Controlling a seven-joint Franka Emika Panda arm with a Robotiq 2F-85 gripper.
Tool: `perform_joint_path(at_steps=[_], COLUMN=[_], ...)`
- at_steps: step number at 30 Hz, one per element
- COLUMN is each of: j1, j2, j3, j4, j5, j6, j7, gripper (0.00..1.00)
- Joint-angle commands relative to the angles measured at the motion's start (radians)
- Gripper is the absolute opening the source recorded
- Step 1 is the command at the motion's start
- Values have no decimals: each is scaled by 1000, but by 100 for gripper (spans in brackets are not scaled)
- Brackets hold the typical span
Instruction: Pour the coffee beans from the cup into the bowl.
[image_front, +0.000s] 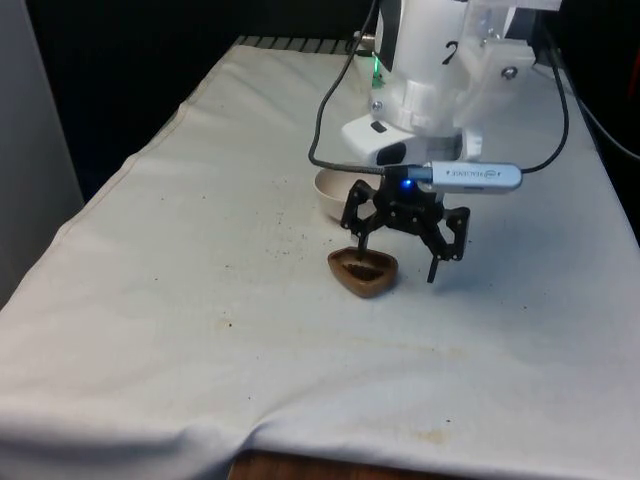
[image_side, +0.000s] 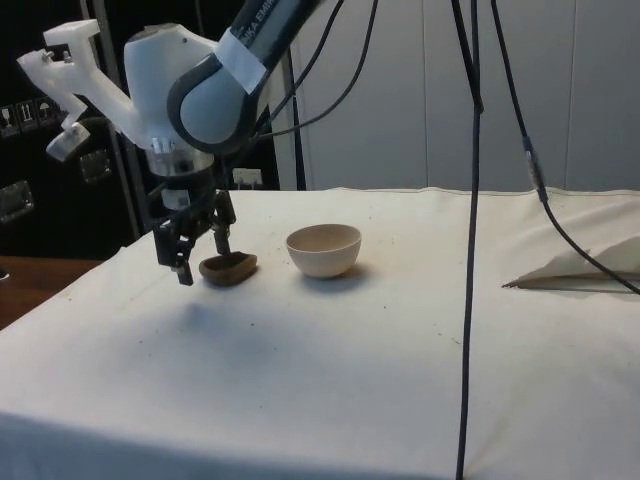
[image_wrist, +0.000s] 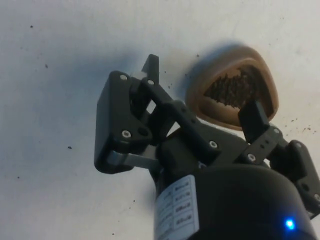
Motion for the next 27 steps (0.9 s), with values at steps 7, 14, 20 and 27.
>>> perform_joint_path(at_steps=[7, 14, 20, 27], j1=[6, 11, 8, 15], j2=[22, 27, 25, 37], j3=[-6, -5, 0, -5], j4=[20, 28, 22, 27], j5=[-12, -12, -9, -12], j6=[-3, -6, 0, 1], j7=[31, 40, 40, 69], gripper=[100, 100, 100, 100])
